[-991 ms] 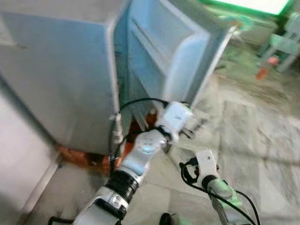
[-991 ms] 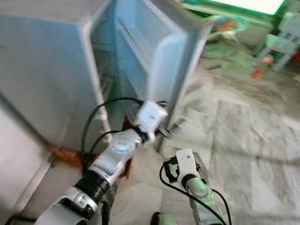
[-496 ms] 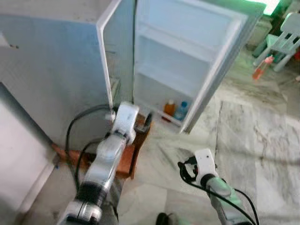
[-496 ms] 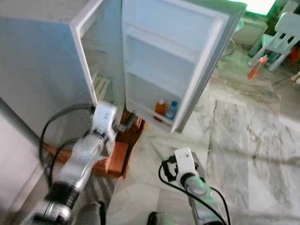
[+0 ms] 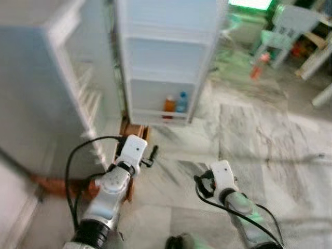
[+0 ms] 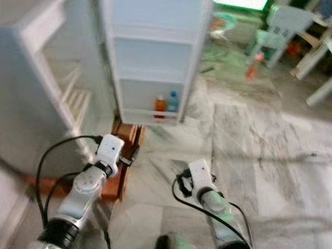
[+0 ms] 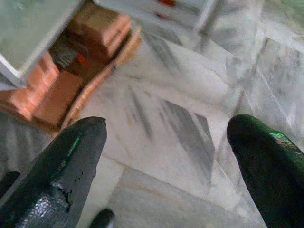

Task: Restocking fridge

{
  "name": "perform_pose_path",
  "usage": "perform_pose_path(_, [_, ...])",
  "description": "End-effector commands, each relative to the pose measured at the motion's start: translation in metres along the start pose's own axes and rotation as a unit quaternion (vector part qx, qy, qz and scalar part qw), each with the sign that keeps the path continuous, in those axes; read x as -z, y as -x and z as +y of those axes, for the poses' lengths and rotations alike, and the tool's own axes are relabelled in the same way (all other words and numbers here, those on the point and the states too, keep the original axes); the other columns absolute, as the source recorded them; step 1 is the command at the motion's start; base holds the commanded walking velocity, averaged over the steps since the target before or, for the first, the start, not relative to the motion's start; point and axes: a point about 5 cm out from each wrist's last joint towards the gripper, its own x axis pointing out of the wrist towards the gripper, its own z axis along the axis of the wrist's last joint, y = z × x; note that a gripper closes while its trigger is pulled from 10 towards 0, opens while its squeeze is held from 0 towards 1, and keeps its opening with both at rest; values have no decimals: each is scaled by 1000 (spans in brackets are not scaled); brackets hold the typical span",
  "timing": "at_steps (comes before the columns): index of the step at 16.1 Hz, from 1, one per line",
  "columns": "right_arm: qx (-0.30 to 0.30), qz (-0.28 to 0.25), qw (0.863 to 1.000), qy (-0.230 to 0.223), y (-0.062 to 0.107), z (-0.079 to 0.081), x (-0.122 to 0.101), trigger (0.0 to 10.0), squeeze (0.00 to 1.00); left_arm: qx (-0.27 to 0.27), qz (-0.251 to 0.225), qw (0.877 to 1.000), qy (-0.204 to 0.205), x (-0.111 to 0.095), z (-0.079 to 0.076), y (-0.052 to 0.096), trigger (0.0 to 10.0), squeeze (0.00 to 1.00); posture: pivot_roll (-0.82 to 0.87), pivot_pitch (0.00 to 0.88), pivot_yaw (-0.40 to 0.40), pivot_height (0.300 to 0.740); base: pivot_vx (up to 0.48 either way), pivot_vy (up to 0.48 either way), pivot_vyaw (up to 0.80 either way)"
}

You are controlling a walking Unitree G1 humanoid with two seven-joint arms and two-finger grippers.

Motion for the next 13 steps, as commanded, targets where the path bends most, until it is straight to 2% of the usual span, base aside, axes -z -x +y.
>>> perform_pose_path(1, [9,6,1000,-1,1,-4,4,10000,0,6,0,1000,-7,-3,-5,-2,10000,0,130,79,-87,740,0,-480,-450])
perform_pose_path(7, [9,-1,1000,-1,0,-3,2,10000,0,-11,2,1000,-9,-5,-2,-6,10000,0,132,74,-81,740,0,-465,0])
perform_pose_path(11, [12,-9,1000,-1,0,-1,0,10000,0,-12,-5,1000,-5,-9,-2,-8,10000,0,130,81,-74,740,308,-360,0])
perform_pose_path(13, [13,-12,1000,1,0,-1,-1,10000,0,-17,-2,1000,-13,-8,-1,-8,10000,0,130,83,-71,740,463,0,0])
